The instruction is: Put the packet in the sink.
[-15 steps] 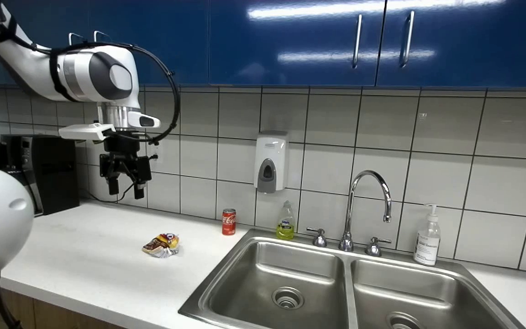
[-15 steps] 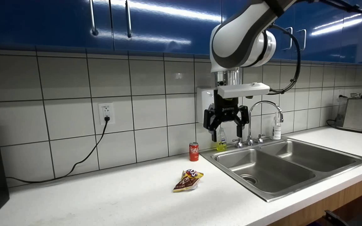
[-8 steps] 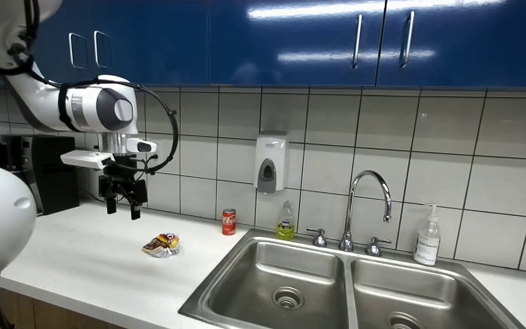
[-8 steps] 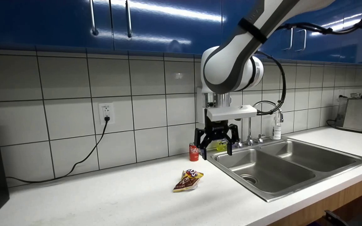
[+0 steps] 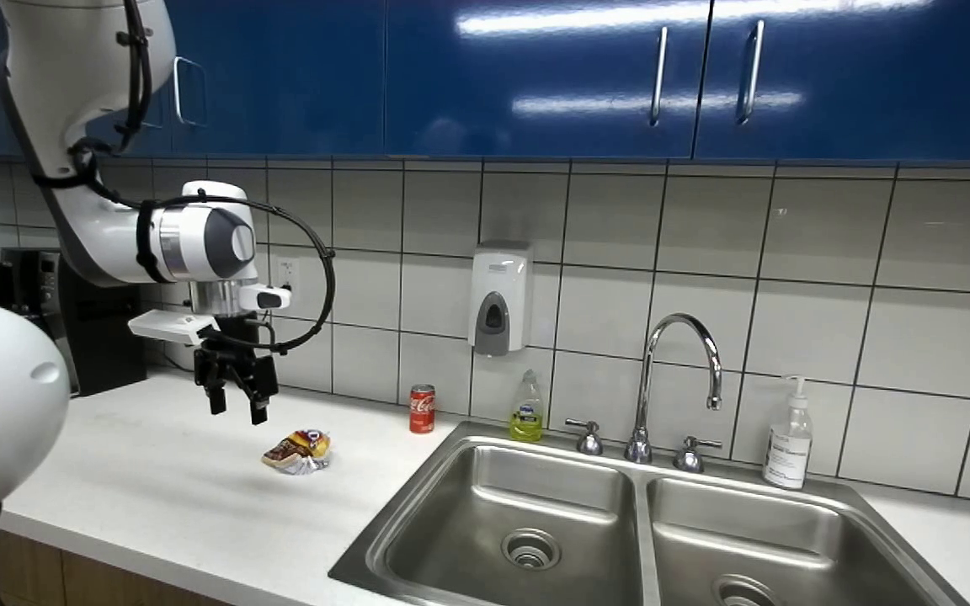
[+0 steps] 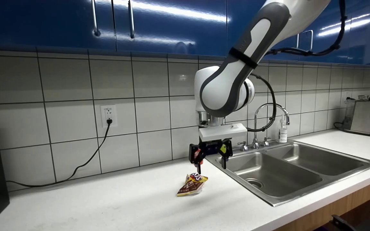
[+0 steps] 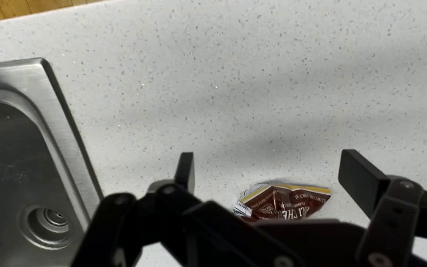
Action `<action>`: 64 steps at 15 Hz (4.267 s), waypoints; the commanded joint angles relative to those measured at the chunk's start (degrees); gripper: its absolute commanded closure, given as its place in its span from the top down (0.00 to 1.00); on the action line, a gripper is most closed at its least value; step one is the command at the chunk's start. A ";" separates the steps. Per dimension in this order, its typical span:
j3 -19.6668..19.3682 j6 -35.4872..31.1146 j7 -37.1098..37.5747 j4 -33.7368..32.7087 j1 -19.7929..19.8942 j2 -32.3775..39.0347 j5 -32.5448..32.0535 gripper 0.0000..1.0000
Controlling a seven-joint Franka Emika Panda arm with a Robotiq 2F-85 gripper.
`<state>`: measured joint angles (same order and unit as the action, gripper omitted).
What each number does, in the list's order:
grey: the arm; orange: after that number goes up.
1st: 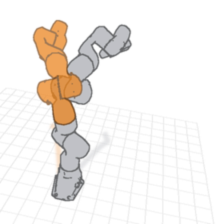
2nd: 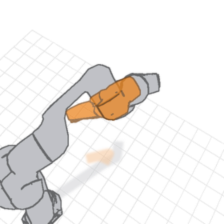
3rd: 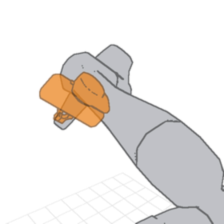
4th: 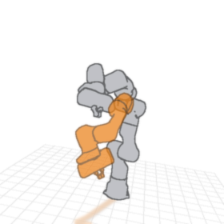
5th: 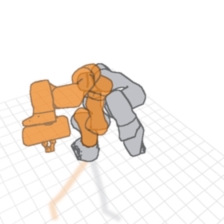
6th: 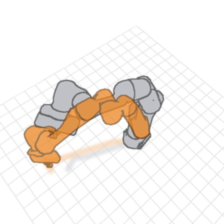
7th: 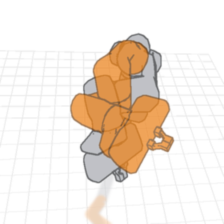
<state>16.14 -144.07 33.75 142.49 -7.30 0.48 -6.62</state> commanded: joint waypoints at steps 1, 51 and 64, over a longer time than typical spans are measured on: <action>-1.84 0.43 6.14 -5.64 -2.86 5.46 -4.75 1.00; -19.05 1.12 32.95 -31.45 -14.27 32.10 -4.76 0.42; -19.12 0.62 32.71 -31.64 -15.01 32.21 -5.21 0.00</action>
<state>-2.24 -143.93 65.11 111.86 -21.46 32.39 -11.16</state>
